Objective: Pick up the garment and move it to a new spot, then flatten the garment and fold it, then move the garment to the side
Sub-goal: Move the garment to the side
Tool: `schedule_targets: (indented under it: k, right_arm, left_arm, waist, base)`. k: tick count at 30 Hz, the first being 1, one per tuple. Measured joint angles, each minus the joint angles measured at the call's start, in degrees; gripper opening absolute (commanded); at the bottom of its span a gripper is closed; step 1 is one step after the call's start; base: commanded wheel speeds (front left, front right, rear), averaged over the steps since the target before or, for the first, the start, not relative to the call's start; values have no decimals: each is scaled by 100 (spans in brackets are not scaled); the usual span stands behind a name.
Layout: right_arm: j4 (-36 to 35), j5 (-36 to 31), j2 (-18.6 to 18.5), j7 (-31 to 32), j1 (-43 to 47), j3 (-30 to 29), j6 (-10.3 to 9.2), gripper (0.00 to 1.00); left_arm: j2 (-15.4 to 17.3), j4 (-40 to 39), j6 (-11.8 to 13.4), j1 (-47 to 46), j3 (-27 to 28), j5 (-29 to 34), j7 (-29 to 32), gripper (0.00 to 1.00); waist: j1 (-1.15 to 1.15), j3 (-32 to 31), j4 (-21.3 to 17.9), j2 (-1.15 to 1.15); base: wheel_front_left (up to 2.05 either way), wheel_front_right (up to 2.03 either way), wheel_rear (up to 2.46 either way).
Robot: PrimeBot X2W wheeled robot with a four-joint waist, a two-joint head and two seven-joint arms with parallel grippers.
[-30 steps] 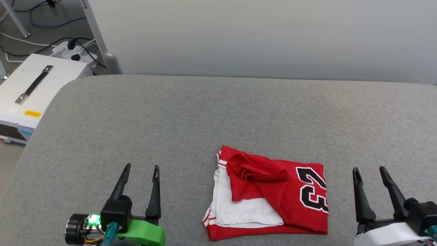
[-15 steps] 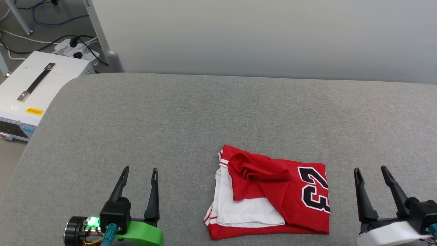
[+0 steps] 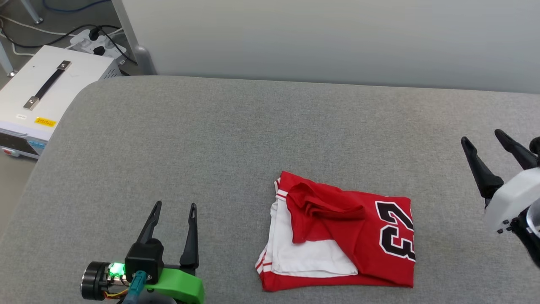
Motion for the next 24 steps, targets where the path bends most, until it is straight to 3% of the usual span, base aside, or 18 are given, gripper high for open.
schedule_targets:
  k: [5, 10, 15, 24]
  right_arm:
    - [314, 1416, -436, 2063, -159, 230, 0, 100]
    - [580, 2137, -512, 3077, -99, 356, 0, 100]
    - [840, 2376, -393, 3308, -25, 533, 0, 100]
    - [1479, 2491, -90, 3066, -210, 1053, 0, 100]
  left_arm:
    - [-27, 5, -4, -97, -3, 1, 0, 100]
    - [-70, 10, -25, -233, -23, 2, 0, 100]
    - [-110, 15, -46, -414, -54, 4, 0, 100]
    - [-151, 49, -79, -688, -107, 45, 0, 100]
  waist:
    - [0, 149, 72, 0]
    - [0, 315, 165, 0]
    - [0, 514, 285, 0]
    - [0, 904, 525, 0]
  base:
    - [0, 0, 0]
    - [0, 0, 0]
    - [0, 0, 0]
    - [0, 0, 0]
